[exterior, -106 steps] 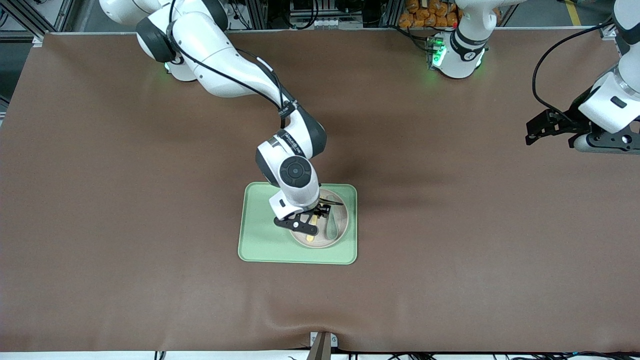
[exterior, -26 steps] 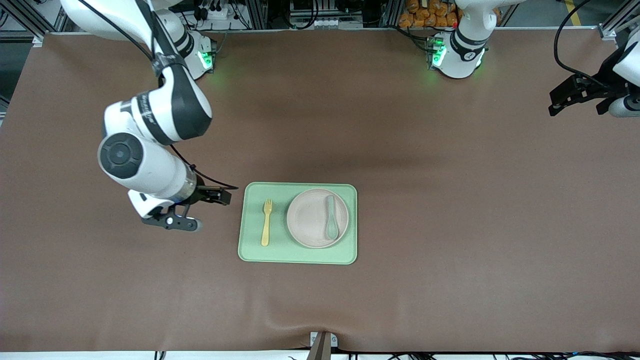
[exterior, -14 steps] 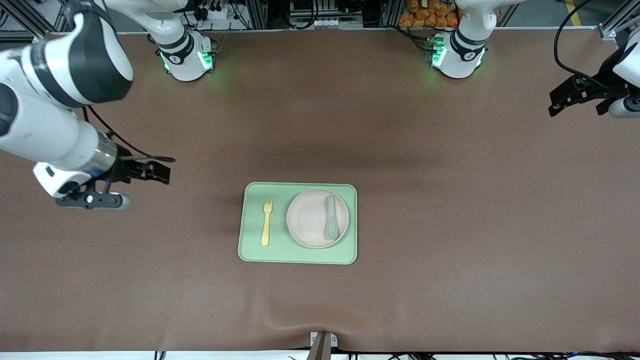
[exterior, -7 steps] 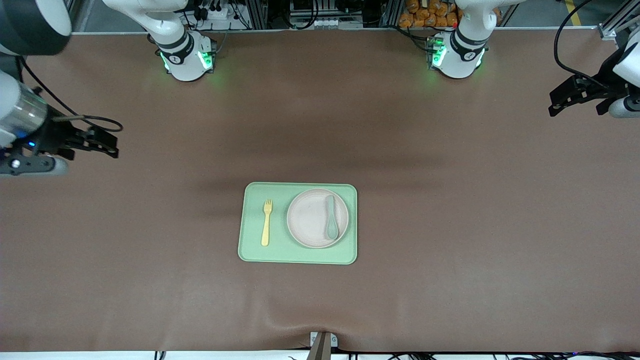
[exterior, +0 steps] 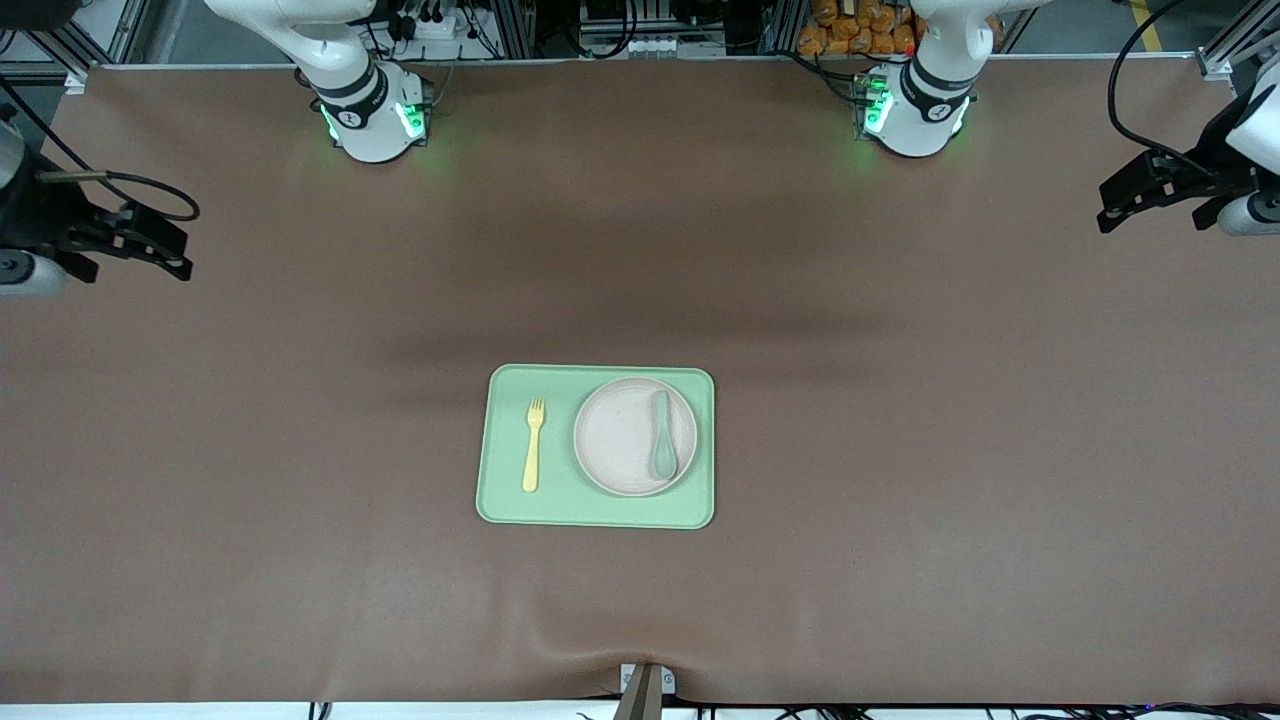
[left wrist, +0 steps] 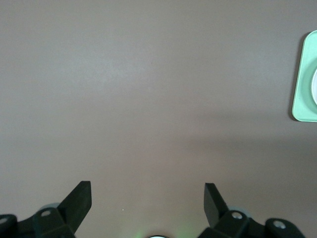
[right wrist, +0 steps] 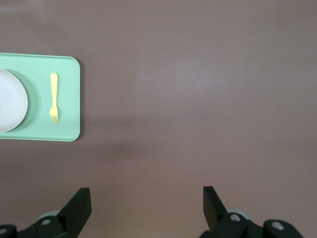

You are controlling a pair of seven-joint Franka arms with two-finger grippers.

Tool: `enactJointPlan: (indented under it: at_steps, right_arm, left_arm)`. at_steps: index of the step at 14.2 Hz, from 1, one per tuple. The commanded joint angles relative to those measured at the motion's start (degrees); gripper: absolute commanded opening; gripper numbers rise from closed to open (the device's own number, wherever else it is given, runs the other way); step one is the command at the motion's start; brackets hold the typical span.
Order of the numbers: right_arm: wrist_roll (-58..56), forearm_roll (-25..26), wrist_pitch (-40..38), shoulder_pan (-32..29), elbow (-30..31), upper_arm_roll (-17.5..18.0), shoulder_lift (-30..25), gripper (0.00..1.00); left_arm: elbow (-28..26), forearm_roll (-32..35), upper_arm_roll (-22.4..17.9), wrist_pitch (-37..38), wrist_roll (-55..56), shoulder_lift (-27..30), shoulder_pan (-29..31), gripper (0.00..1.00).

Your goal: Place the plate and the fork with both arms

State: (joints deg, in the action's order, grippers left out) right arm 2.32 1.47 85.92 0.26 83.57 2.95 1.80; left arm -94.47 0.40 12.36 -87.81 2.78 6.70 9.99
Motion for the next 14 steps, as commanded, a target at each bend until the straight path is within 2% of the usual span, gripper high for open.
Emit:
enactJointPlan:
  at_steps: [1, 7, 10, 14]
  right_arm:
    - [-0.8, 0.0, -0.7, 1.2, 0.3, -2.2, -1.7, 1.0]
    - [-0.9, 0.4, -2.0, 1.2, -0.3, -2.2, -1.7, 1.0]
    - [-0.9, 0.4, -2.3, 1.3, -0.3, -2.1, -1.6, 1.0]
    - [-0.8, 0.3, -1.8, 1.4, -0.3, -1.9, -1.6, 1.0]
  left_arm:
    - [1.3, 1.1, 0.5, 0.4, -0.1, -0.5, 0.5, 1.0]
    - [1.4, 1.2, 0.5, 0.4, -0.5, -0.6, 0.5, 1.0]
    - [4.6, 1.0, 0.5, 0.5, -0.2, -2.3, 0.6, 1.0]
    - [4.6, 1.1, 0.5, 0.5, -0.3, -2.4, 0.5, 1.0]
